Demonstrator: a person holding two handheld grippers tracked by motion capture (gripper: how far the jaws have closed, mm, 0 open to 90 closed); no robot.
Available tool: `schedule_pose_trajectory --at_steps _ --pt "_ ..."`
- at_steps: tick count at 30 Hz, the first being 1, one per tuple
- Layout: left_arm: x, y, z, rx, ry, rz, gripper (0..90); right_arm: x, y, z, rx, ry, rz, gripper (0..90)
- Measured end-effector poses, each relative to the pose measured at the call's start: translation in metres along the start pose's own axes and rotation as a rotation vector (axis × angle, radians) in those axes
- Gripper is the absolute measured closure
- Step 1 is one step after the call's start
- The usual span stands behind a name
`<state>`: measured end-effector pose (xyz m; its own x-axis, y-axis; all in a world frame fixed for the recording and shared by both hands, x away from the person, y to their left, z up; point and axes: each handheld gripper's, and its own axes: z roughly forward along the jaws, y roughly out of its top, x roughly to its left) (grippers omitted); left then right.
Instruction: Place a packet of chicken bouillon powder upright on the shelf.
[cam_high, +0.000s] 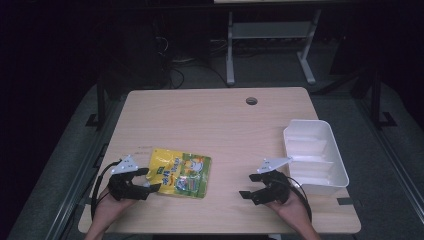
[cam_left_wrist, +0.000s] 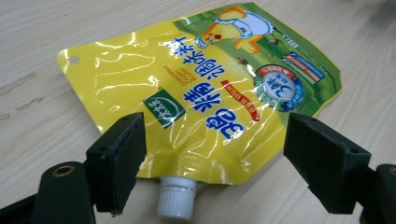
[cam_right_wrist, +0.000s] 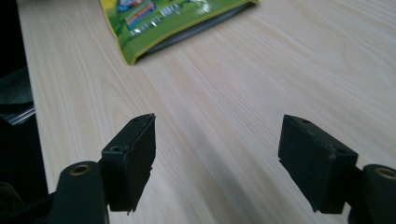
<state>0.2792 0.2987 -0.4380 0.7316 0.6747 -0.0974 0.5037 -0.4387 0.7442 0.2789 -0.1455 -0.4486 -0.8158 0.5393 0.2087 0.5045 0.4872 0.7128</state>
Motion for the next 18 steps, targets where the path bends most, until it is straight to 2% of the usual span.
schedule_pose_trajectory --at_steps 1,4,5,6,8,12,16,18 --pt "0.0 0.0 0.0 0.0 0.0 0.0 20.9 0.0 0.0 0.0 0.0 0.0 0.0 26.9" --pt "0.002 -0.001 -0.002 -0.005 0.0 -0.008 21.1 0.005 0.018 0.012 0.024 0.029 -0.022 26.9" --pt "0.002 -0.001 -0.002 -0.006 0.001 -0.01 21.1 0.005 0.018 0.012 0.024 0.029 -0.022 26.9" --pt "0.003 -0.001 -0.002 -0.008 0.0 -0.016 21.4 0.008 0.028 0.018 0.021 0.039 -0.03 27.3" --pt "0.003 -0.001 -0.002 -0.009 0.0 -0.017 21.6 0.008 0.033 0.022 0.015 0.046 -0.032 27.8" --pt "0.006 -0.002 -0.003 -0.012 0.006 -0.028 21.9 0.015 0.054 0.038 0.026 0.061 -0.068 28.7" --pt "0.011 -0.003 -0.004 -0.018 0.008 -0.049 21.9 0.021 0.07 0.055 0.034 0.082 -0.09 33.1" --pt "0.012 -0.004 -0.006 -0.024 0.006 -0.055 22.4 0.024 0.077 0.063 0.037 0.099 -0.091 38.5"
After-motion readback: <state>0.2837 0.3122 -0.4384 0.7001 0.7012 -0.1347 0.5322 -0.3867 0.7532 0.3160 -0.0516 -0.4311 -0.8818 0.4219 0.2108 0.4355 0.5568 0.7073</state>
